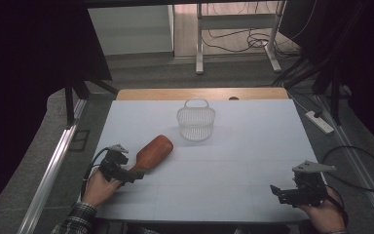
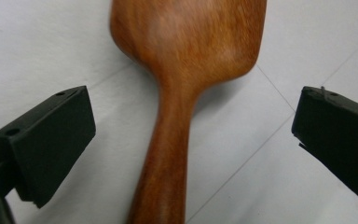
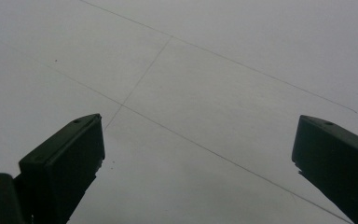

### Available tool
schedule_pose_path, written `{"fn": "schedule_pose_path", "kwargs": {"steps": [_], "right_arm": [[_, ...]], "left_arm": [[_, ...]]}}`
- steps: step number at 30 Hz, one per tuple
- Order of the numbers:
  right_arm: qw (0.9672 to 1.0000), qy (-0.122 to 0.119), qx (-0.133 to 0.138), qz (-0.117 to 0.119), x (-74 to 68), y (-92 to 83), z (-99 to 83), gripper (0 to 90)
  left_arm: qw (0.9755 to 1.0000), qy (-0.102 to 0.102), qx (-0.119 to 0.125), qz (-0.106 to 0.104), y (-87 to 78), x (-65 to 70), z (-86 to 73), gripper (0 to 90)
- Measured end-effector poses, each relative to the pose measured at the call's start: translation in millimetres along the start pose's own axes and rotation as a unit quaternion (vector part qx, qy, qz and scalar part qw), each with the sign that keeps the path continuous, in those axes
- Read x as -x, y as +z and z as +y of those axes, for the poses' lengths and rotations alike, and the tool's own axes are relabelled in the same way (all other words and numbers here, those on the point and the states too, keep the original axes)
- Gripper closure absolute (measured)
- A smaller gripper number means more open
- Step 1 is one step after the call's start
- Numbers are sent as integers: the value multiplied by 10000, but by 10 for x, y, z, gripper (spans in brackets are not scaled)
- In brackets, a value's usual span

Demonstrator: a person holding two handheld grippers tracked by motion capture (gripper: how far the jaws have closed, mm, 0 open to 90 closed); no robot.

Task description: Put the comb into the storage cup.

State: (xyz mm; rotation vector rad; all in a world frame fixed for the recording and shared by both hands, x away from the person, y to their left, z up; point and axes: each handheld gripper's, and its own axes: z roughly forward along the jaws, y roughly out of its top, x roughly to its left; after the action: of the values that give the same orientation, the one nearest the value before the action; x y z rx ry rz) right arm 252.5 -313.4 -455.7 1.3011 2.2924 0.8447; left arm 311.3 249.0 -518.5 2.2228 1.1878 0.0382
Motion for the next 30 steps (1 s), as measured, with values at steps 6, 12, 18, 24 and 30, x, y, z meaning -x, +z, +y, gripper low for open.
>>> {"fn": "schedule_pose_path", "kwargs": {"steps": [6,12,18,24,30], "right_arm": [[10000,-9,-2,3,-1,0,0,22],[10000,-21,-12,-1,-4,1,1,22],[10000,-24,-13,4,-4,3,1,23],[10000,-37,-23,-10,-9,5,2,23],[10000,-42,-29,-12,-10,6,2,22]], "left_arm": [[9996,2,-271,39,53,23,25,0],[9990,-76,-412,123,70,15,37,0],[9977,112,-566,345,63,44,45,110],[9972,135,-626,378,61,58,47,362],[9964,239,-664,480,61,70,53,510]]}}
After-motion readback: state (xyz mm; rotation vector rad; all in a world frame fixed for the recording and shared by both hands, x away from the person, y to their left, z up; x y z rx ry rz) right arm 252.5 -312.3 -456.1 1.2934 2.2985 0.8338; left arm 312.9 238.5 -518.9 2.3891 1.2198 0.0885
